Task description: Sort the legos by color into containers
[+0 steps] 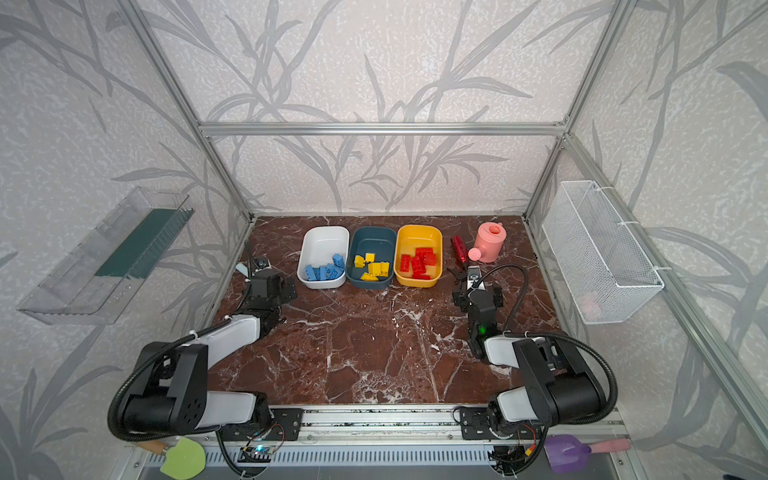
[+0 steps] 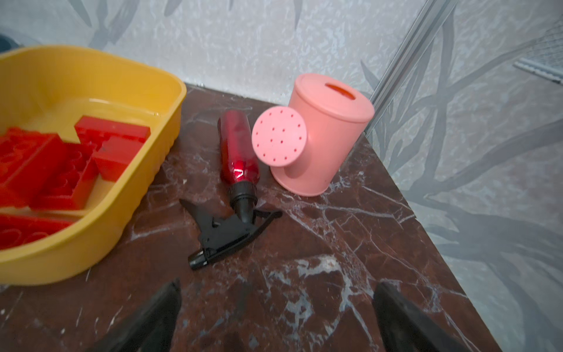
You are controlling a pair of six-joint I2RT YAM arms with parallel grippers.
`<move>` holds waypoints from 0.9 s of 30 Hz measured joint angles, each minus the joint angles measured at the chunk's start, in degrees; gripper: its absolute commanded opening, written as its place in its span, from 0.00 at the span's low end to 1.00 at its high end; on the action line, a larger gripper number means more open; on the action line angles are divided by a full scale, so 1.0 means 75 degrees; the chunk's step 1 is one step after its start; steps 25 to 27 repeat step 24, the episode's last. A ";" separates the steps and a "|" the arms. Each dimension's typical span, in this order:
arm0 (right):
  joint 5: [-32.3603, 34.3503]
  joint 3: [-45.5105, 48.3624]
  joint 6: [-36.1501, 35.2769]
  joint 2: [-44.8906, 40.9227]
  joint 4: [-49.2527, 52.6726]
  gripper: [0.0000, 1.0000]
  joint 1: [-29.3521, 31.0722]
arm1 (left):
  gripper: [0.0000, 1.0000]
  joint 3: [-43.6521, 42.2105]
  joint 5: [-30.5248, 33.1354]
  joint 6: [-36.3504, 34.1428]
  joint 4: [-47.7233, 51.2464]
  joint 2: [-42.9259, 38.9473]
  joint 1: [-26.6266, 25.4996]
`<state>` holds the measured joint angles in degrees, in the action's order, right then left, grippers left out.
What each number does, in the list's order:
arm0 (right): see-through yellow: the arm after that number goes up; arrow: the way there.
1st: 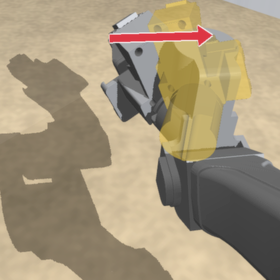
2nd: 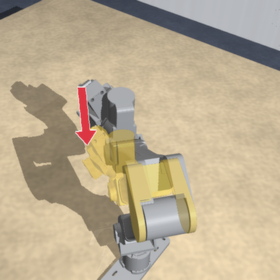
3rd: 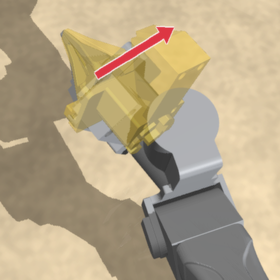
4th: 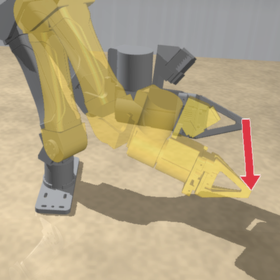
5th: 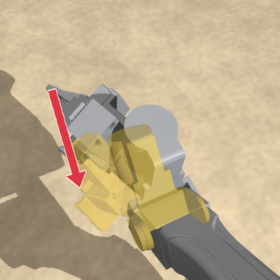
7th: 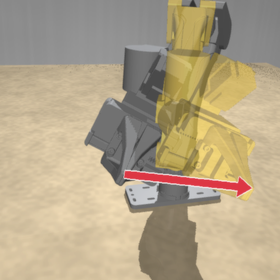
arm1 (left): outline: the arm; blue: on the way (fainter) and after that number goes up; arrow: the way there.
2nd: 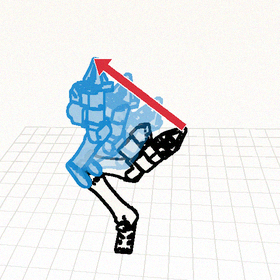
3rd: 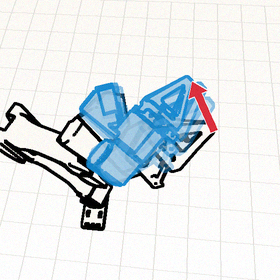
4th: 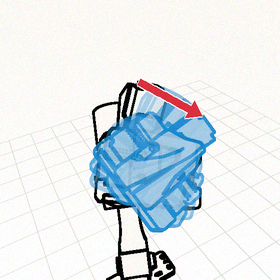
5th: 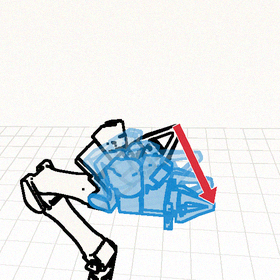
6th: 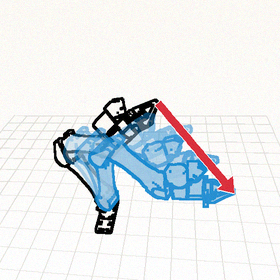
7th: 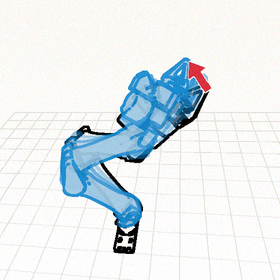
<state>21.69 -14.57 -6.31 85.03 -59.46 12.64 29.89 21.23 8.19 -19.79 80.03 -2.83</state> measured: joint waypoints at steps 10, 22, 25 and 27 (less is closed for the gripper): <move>-0.0793 0.0498 -0.0154 0.1317 -0.2113 0.99 -0.0020 | 0.99 -0.0909 -0.0670 -0.0356 -0.2696 0.1052 0.0239; -0.0632 0.0493 -0.0376 0.1317 -0.2393 0.99 0.0245 | 0.99 -0.0898 -0.0854 -0.0414 -0.3203 0.1026 0.0251; -0.0624 0.0493 -0.0396 0.1317 -0.2398 0.99 0.0245 | 0.99 -0.0898 -0.0854 -0.0417 -0.3203 0.1026 0.0251; -0.0624 0.0493 -0.0396 0.1317 -0.2398 0.99 0.0245 | 0.99 -0.0898 -0.0854 -0.0417 -0.3203 0.1026 0.0251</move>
